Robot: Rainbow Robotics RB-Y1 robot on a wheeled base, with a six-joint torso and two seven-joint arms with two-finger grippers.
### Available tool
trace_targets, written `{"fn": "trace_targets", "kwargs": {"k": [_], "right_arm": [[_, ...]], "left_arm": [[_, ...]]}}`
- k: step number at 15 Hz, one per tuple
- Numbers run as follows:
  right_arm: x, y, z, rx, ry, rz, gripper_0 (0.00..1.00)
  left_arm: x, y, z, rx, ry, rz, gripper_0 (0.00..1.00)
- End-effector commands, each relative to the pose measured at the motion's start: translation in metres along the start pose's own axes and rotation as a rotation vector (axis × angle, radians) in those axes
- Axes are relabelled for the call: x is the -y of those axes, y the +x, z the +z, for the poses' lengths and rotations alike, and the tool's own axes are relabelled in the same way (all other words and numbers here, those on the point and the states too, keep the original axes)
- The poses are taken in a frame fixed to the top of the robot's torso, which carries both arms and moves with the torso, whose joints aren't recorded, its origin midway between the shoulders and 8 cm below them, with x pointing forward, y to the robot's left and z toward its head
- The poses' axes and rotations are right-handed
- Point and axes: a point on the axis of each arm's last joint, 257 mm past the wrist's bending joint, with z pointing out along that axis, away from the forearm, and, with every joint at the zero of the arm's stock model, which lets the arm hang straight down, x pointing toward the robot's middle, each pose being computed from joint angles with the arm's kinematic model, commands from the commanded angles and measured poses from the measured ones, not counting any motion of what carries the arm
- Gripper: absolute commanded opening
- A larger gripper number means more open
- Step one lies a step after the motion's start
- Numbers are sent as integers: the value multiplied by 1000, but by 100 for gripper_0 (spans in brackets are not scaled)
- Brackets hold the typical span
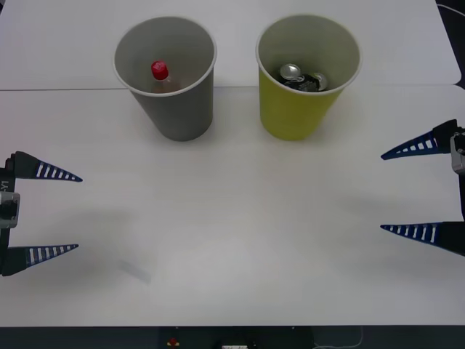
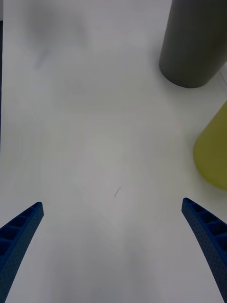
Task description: Put the can into the green bin and the plastic bottle into the gray bin
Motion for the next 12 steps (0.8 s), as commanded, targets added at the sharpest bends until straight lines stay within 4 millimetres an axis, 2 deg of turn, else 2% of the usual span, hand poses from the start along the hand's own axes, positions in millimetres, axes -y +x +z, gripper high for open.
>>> {"fn": "trace_targets", "kwargs": {"k": [1, 12], "right_arm": [[-2, 5, 2, -9, 1, -5, 100], [4, -1, 1, -1, 12, -33, 100]], "left_arm": [[0, 0, 0, 0, 0, 0, 100], [0, 0, 0, 0, 0, 0, 100]]}}
